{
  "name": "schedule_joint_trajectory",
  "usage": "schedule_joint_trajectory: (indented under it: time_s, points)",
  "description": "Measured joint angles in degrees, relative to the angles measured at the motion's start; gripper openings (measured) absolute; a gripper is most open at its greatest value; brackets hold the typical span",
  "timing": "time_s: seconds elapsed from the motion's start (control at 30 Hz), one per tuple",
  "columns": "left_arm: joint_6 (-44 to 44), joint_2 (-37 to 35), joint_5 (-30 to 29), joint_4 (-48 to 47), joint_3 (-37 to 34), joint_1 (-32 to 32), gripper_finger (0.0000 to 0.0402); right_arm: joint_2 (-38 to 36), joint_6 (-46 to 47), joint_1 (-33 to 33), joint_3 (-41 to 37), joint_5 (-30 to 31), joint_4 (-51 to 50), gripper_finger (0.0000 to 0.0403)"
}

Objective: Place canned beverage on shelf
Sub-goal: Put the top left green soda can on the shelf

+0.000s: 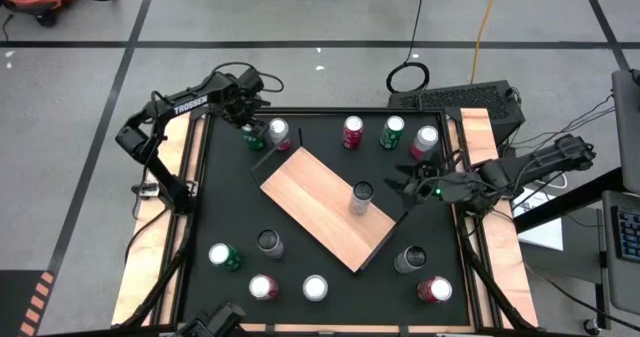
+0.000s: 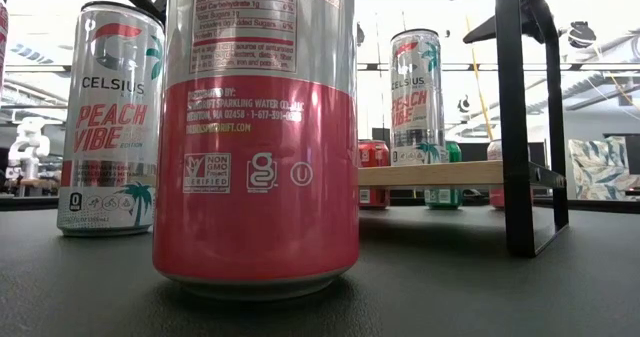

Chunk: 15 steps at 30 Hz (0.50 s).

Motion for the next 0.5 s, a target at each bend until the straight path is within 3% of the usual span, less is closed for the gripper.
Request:
schedule_joint_trajectory:
  time_s: [0.23,0.5]
  points:
    - [-0.2,0.0,-1.0,0.6,0.0,0.0,0.0375,2.1,-0.2,0.0,0.0,-0.2,2.2,0.0302]
    - [1.5,0.0,-1.8,2.6,0.0,0.0,0.0384,2.1,-1.2,0.0,0.0,-0.2,2.9,0.0302]
